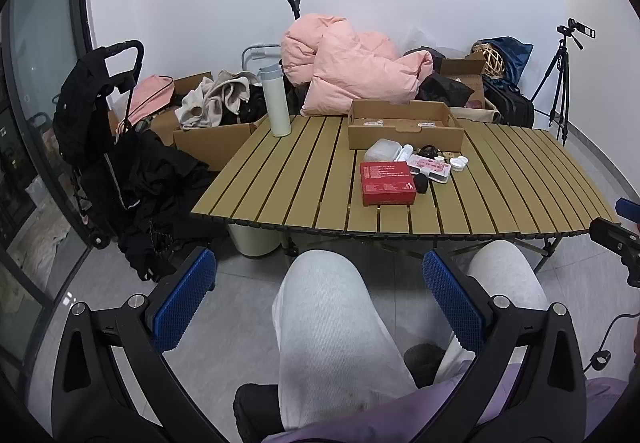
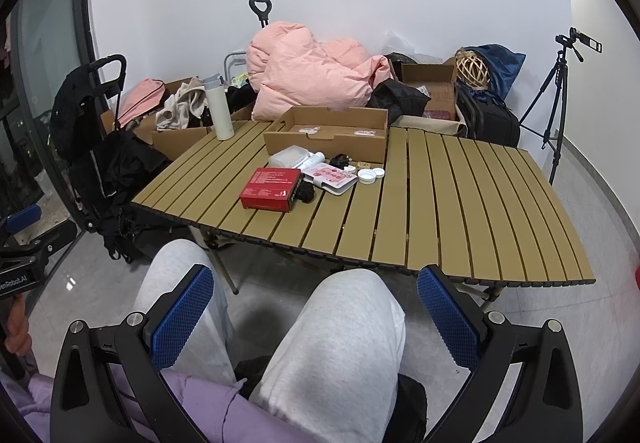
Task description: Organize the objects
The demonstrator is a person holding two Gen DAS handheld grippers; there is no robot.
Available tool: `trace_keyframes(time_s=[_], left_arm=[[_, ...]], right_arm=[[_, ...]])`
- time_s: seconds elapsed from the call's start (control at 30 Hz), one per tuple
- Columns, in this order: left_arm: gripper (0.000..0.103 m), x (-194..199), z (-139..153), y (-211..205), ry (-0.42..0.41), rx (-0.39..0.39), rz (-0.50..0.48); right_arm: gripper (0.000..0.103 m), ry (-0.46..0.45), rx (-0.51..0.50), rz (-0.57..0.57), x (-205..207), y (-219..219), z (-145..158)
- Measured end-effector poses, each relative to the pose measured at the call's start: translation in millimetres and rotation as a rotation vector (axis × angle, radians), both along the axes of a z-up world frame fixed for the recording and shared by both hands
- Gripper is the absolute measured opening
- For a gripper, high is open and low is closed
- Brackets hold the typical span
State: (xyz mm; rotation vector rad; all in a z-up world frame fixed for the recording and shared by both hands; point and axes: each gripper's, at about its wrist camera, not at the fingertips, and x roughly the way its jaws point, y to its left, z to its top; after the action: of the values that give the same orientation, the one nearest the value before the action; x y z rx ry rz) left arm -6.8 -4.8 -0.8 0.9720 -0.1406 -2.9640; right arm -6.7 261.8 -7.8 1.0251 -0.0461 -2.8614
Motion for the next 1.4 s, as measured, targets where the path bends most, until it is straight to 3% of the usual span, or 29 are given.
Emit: trace_keyframes(time_s=[1.4], left_arm=[[0.103, 1.2, -4.4, -4.0, -0.017, 0.001, 0.004]], right_arm=[[0.103, -0.017, -0.008, -0.001, -3.8, 0.7, -3.8]])
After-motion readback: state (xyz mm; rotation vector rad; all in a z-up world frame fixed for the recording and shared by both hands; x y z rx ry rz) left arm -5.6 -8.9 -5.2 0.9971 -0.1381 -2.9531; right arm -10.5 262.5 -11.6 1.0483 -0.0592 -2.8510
